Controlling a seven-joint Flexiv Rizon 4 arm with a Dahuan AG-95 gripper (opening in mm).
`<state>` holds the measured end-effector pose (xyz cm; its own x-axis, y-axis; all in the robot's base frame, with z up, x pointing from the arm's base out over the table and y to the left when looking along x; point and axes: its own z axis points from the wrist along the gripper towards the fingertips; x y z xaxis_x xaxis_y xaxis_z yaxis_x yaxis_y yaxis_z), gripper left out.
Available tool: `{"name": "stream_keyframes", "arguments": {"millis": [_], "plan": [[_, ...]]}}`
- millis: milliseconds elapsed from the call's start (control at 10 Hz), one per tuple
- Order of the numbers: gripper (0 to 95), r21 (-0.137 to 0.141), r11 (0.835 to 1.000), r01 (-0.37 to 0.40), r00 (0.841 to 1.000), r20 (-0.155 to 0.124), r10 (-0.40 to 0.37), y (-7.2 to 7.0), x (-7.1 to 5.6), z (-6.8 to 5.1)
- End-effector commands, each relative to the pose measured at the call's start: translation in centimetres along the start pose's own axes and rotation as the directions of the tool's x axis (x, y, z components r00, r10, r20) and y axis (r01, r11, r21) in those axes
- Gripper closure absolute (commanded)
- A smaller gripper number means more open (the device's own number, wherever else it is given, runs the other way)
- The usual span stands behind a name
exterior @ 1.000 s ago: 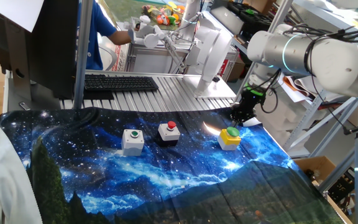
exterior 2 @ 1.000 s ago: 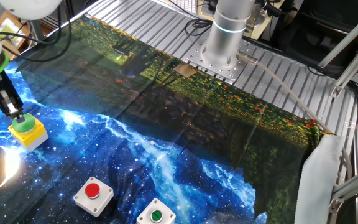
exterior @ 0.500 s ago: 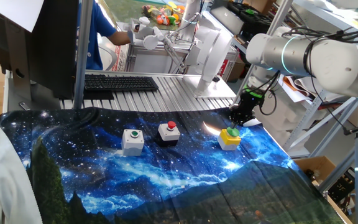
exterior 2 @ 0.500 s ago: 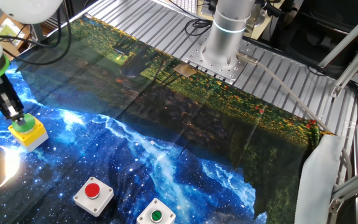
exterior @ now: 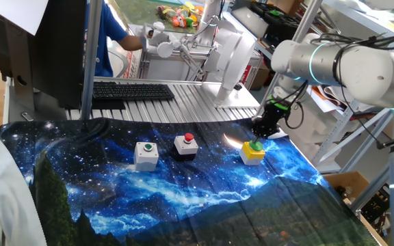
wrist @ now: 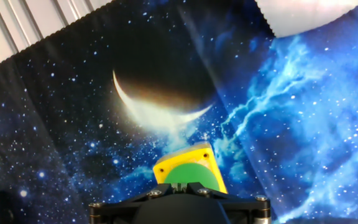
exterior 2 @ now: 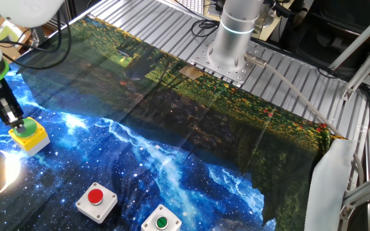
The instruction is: Press three buttons from left to right in sequence
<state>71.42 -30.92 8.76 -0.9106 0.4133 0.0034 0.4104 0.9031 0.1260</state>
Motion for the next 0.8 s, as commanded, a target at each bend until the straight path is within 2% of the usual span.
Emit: {"name": "stream_keyframes", "arguments": {"millis": [100, 200, 300, 400, 700, 800], "plan": [[95.0, -0.005, 1.000, -0.012, 0.999, -0.041, 0.012, 0.2, 0.2, -1.7], [95.0, 0.045, 0.999, -0.005, 0.999, -0.046, 0.007, 0.8, 0.4, -4.0], [95.0, 0.077, 0.997, -0.001, 0.999, -0.043, 0.004, 1.4, 0.5, -5.1], [95.0, 0.079, 0.997, -0.008, 0.999, -0.042, 0.012, 1.8, 0.7, -5.6], [95.0, 0.080, 0.997, -0.016, 0.999, -0.035, 0.018, 2.6, 0.9, -5.4], [95.0, 0.089, 0.995, -0.036, 0.999, -0.025, 0.038, 3.6, 1.6, -4.9]]}}
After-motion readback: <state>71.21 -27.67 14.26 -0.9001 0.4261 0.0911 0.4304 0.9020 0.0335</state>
